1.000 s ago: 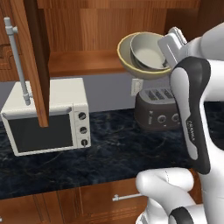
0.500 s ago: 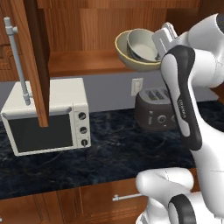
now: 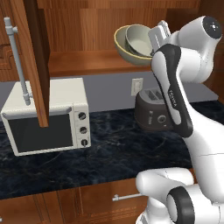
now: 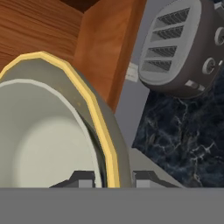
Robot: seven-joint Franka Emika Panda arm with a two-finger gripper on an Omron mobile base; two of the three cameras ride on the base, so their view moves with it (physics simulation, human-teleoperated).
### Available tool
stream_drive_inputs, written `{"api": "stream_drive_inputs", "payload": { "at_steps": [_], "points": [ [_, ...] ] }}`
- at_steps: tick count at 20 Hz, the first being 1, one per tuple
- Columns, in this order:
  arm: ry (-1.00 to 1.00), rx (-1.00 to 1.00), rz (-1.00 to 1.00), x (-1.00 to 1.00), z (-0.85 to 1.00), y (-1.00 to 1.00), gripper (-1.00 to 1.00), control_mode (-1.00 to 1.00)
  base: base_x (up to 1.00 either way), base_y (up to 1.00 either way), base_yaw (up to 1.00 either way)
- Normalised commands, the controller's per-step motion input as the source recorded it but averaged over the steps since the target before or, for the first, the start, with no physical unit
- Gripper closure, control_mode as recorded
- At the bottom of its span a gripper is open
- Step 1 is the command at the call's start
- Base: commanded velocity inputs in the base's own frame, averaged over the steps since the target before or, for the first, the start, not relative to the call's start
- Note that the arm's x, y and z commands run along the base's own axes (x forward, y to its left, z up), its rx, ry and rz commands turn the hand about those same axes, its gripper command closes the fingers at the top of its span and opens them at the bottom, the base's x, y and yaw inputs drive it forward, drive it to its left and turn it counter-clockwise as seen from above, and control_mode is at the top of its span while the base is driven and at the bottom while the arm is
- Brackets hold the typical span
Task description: Pick up the bowls on the counter and stack them on top of one another in the open cabinet. Place the smaller bowl on top of the larger bowl.
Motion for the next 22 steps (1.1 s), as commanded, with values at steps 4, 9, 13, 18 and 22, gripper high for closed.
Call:
{"api": "stream_drive_inputs", "payload": {
  "at_steps": [4, 9, 13, 18, 22],
  "points": [
    [0.0, 0.06, -0.03, 0.39, 0.0, 0.0, 1.0, -1.0, 0.0, 0.0, 0.0],
    [-0.02, 0.01, 0.0, 0.03, 0.0, 0.0, 1.0, -1.0, 0.0, 0.0, 0.0],
    [0.0, 0.04, 0.0, 0.06, -0.03, 0.0, 1.0, -1.0, 0.0, 0.0, 0.0],
    [0.0, 0.0, 0.0, 0.19, -0.1, 0.0, 1.0, -1.0, 0.0, 0.0, 0.0],
    [0.04, 0.02, 0.0, 0.51, 0.0, 0.0, 1.0, -1.0, 0.0, 0.0, 0.0]
  ]
}}
